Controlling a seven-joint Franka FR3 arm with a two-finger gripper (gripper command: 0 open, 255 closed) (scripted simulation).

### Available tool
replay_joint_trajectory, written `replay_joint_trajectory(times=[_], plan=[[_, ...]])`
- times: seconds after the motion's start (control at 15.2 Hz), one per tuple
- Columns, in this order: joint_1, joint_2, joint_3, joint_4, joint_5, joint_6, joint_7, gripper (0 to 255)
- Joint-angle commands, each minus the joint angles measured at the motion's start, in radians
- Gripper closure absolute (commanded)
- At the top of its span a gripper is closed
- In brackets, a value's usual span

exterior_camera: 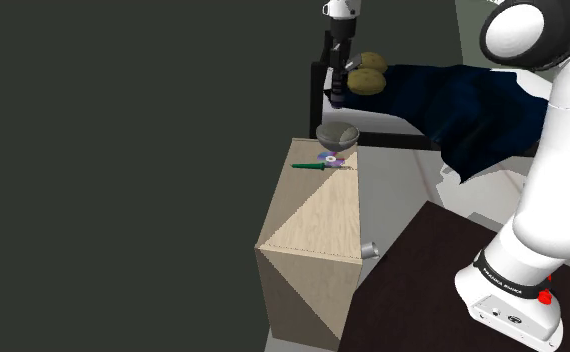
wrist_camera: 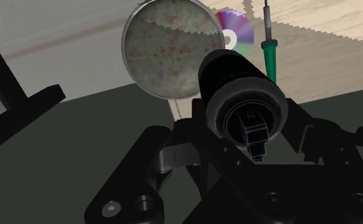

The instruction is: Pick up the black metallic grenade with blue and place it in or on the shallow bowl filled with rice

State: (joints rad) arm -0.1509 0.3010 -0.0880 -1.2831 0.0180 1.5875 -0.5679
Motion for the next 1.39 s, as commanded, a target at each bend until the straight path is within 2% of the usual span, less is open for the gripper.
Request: replay_joint_trajectory(times=[0.0,0.2,0.26,0.73,1.32], plan=[[-0.029,0.059,-0.012,0.096,0.009,-0.037,-0.039,255],[-0.080,0.171,-0.026,0.284,0.026,-0.114,-0.095,255],[-0.085,0.181,-0.026,0.302,0.027,-0.122,-0.098,255],[-0.076,0.130,-0.026,0.125,0.022,0.004,-0.098,255],[-0.070,0.104,-0.026,-0.037,0.019,0.140,-0.098,255]])
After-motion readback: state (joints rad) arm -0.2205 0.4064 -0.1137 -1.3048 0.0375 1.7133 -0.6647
